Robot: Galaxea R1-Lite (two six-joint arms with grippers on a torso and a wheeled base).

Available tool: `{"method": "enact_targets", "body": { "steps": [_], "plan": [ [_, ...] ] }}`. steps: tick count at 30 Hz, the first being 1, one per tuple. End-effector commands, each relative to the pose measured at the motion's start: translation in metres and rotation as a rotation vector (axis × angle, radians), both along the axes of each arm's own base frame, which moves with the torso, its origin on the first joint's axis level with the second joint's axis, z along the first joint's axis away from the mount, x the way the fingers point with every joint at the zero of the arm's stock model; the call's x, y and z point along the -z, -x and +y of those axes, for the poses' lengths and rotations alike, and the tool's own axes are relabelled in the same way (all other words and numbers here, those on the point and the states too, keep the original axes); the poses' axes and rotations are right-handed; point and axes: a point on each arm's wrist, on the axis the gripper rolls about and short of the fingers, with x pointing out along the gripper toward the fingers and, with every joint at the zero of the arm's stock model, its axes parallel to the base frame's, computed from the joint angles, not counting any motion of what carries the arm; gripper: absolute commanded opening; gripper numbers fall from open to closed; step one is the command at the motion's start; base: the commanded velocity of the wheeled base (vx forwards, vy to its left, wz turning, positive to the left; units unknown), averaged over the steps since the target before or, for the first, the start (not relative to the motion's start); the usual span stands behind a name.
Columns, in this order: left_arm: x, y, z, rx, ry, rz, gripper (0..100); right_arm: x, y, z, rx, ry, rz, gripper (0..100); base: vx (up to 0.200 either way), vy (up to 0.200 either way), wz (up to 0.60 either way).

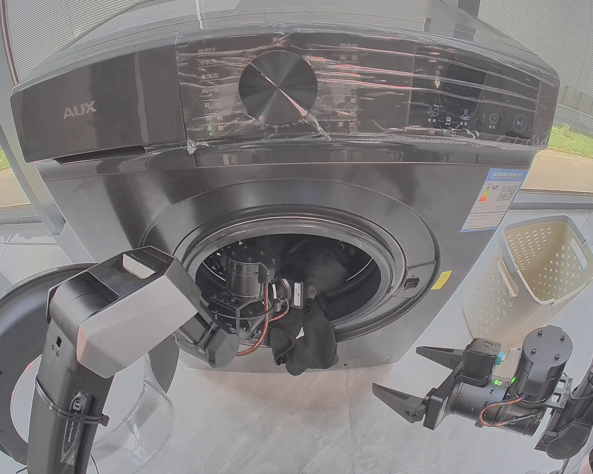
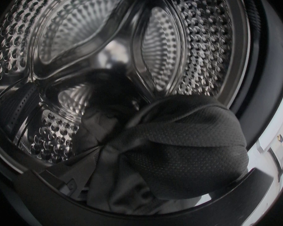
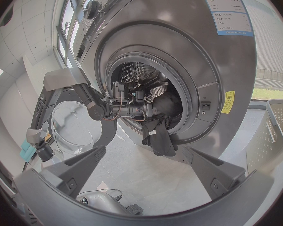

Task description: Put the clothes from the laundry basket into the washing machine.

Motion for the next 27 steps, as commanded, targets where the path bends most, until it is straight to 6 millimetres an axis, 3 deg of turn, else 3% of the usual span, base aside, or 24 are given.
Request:
{"method": "enact_targets", "body": {
  "steps": [1,10,18,19,24,27],
  "plan": [
    [-0.003,0.019,0.002,0.055,-0.049,0.039,100,0.0,0.001,0.001,-0.006,0.001,0.001,100,0.0,0.0,0.0],
    [0.018,0.027,0.005,0.094,-0.124,0.121,100,0.0,0.001,0.001,-0.006,0.001,0.001,100,0.0,0.0,0.0],
    [0.041,0.014,-0.002,0.092,-0.134,0.132,100,0.0,0.001,0.001,-0.008,0.001,0.001,100,0.0,0.0,0.0],
    [0.043,0.012,-0.001,0.09,-0.138,0.131,0,0.0,0.001,0.001,-0.008,0.001,0.001,100,0.0,0.0,0.0],
    [0.05,0.005,-0.004,0.078,-0.139,0.128,0,0.0,0.001,0.001,-0.008,0.0,0.0,100,0.0,0.0,0.0],
    [0.041,-0.005,-0.007,0.064,-0.107,0.084,0,0.0,0.001,0.001,-0.008,0.001,0.001,100,0.0,0.0,0.0]
  ]
}}
